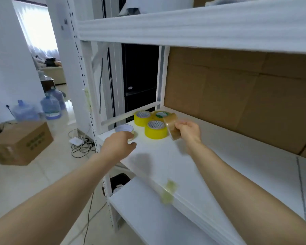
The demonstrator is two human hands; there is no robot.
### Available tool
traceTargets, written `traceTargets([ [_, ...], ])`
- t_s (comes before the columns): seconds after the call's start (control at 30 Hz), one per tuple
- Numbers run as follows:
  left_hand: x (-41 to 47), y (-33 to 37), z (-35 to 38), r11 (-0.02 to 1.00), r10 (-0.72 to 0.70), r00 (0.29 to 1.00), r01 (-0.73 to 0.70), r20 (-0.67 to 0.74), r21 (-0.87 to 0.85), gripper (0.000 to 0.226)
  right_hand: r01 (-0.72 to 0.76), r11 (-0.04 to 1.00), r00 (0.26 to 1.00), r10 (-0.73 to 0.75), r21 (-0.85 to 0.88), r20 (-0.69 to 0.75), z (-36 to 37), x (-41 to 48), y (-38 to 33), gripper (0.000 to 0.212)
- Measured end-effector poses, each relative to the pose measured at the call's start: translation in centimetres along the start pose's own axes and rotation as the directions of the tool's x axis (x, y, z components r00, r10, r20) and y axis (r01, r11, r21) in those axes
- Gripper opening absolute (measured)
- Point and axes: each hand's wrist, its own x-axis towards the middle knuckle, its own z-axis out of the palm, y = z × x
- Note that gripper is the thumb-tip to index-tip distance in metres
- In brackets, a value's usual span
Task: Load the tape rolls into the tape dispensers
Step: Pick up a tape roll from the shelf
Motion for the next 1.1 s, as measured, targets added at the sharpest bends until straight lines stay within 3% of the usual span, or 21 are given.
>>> traceTargets([
  [0.2, 9.5, -0.6, 2.5, 0.974, 0.222, 0.972, -0.218, 0.077, -0.054, 0.044, -0.038, 0.996, 0.987, 0.025, -0.080, -0.161, 2.5, 4.9, 0.8, 0.011],
  [0.33, 15.2, 1.4, 5.6, 0.875, 0.455, 0.857, -0.481, 0.244, 0.057, 0.051, -0.068, 0.984, 0.962, 0.021, -0.163, -0.273, 2.3, 6.1, 1.8, 0.010],
  [0.5, 19.4, 1.9, 8.6, 0.776, 0.465, 0.779, -0.588, 0.421, 0.229, 0.054, -0.139, 0.926, 0.932, 0.001, -0.352, -0.364, 3.6, 6.3, 3.3, 0.015],
  [0.6, 21.5, 1.0, 8.1, 0.844, 0.501, 0.765, -0.536, 0.405, -0.031, 0.046, -0.184, 0.887, 0.900, -0.022, -0.424, -0.435, 5.1, 6.3, 4.0, 0.020],
  [0.7, 24.3, 0.8, 4.7, 0.833, 0.511, 0.812, -0.387, 0.281, -0.395, 0.044, -0.237, 0.817, 0.887, -0.038, -0.525, -0.460, 7.4, 6.4, 4.8, 0.028],
  [0.83, 26.3, 0.5, -0.4, 0.614, 0.408, 0.886, -0.089, 0.219, -0.784, 0.028, -0.162, 0.666, 0.961, -0.062, -0.728, -0.270, 12.3, 7.4, 5.6, 0.026],
  [0.97, 26.0, -0.4, -2.2, 0.408, 0.373, 0.860, 0.184, 0.347, -0.894, 0.016, -0.056, 0.501, 0.998, -0.009, -0.864, -0.069, 16.5, 8.4, 6.8, 0.029],
  [1.1, 25.0, -0.5, -1.9, 0.381, 0.370, 0.823, 0.288, 0.430, -0.879, 0.029, -0.030, 0.504, 1.000, 0.021, -0.863, -0.023, 16.6, 8.1, 7.1, 0.043],
])
